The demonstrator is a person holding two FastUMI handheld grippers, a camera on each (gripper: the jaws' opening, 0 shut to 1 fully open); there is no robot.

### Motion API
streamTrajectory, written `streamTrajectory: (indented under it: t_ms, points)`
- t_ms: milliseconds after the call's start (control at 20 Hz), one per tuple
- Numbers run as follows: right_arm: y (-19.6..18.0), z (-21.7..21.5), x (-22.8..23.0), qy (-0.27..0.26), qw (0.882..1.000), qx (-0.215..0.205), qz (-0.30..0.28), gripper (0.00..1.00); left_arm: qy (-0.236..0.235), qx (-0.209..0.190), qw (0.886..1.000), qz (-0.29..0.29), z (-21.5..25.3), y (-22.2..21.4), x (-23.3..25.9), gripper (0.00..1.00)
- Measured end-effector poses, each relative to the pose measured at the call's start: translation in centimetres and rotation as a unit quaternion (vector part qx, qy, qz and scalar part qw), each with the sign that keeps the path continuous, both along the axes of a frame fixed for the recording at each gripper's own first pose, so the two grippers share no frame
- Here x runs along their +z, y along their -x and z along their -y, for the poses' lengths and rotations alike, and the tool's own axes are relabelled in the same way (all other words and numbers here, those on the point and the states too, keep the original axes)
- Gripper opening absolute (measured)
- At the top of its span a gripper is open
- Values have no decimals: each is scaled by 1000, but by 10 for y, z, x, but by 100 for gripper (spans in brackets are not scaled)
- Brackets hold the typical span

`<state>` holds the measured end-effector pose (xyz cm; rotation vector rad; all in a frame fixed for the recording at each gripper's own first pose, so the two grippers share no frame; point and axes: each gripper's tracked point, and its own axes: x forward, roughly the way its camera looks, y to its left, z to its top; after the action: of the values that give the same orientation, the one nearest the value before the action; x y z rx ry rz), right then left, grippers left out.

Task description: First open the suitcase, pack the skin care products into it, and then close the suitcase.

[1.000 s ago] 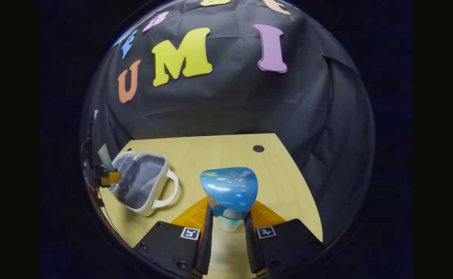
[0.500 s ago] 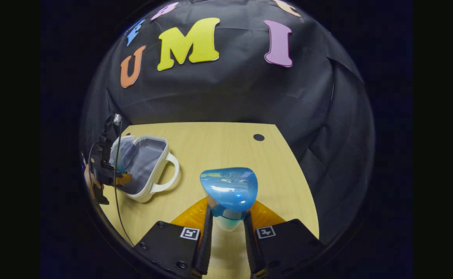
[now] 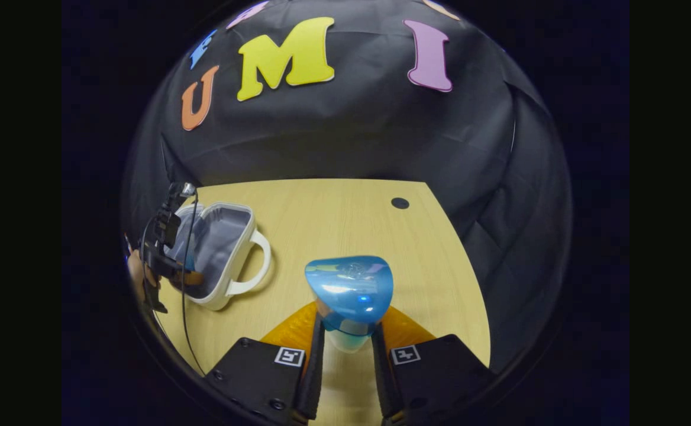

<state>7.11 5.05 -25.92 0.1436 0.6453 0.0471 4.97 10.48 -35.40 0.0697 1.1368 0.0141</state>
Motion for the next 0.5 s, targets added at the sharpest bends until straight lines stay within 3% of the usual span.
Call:
streamTrajectory:
  t_ms: [150, 200, 250, 300, 350, 400, 450, 500]
  points:
    - [-4, -4, -5, 1, 1000, 9, -6, 36, -4, 0, 1000, -26, 0, 0, -1, 41]
    - [-4, -6, -6, 0, 1000, 11, -8, 36, -3, 3, 1000, -29, 1, 0, -3, 47]
    - [-5, -7, -7, -2, 1000, 13, -9, 36, -3, 4, 1000, -30, 1, 0, -2, 47]
    - [-5, -9, -6, -3, 1000, 15, -9, 34, -4, 2, 999, -32, 1, 0, -2, 41]
    - [-6, -10, -5, -1, 1000, 19, -8, 36, -8, -2, 999, -32, 2, 0, -1, 42]
    - [-7, -12, -3, 0, 1000, 23, -5, 36, -17, 1, 999, -31, -1, 0, 0, 45]
    - [-8, -14, -1, 1, 1000, 28, -3, 36, -25, 7, 999, -29, -3, 0, 1, 56]
    - [-9, -17, 0, 1, 999, 32, -3, 36, -34, 8, 999, -29, -5, 1, 2, 60]
